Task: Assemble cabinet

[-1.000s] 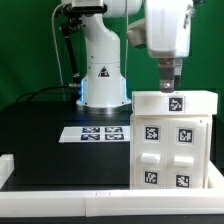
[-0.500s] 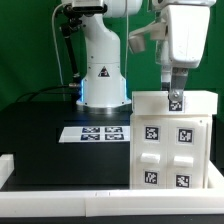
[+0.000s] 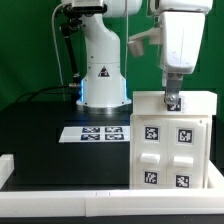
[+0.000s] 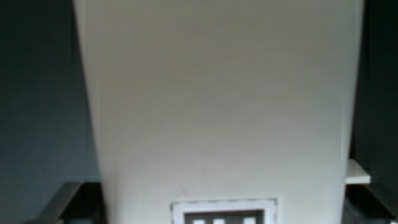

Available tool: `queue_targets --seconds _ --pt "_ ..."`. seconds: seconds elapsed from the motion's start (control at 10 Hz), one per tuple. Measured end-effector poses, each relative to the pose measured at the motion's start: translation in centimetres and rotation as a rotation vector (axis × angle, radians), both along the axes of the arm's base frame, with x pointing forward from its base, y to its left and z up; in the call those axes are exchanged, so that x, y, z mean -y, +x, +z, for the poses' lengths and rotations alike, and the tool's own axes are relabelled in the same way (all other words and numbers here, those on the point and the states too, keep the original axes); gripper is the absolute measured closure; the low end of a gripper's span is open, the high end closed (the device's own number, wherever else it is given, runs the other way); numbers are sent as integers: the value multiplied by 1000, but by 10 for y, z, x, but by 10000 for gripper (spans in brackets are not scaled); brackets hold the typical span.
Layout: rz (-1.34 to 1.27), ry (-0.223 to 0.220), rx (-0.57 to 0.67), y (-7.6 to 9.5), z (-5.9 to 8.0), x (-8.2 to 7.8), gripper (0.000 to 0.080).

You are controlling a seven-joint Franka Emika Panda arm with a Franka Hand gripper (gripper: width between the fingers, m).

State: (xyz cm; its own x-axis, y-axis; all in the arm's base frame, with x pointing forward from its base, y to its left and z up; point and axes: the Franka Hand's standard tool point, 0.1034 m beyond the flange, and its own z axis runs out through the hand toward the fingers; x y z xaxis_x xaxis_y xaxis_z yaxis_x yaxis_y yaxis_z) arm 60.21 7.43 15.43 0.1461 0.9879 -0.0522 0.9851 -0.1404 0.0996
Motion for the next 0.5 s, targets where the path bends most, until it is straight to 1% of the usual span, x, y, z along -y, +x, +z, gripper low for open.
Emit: queue_targets --seconds 0.1,0.3,0.5 --pt "-10 1 1 0 0 0 240" --pt "-250 25 14 0 0 0 240" --pt "-533 60 27 -1 0 0 240"
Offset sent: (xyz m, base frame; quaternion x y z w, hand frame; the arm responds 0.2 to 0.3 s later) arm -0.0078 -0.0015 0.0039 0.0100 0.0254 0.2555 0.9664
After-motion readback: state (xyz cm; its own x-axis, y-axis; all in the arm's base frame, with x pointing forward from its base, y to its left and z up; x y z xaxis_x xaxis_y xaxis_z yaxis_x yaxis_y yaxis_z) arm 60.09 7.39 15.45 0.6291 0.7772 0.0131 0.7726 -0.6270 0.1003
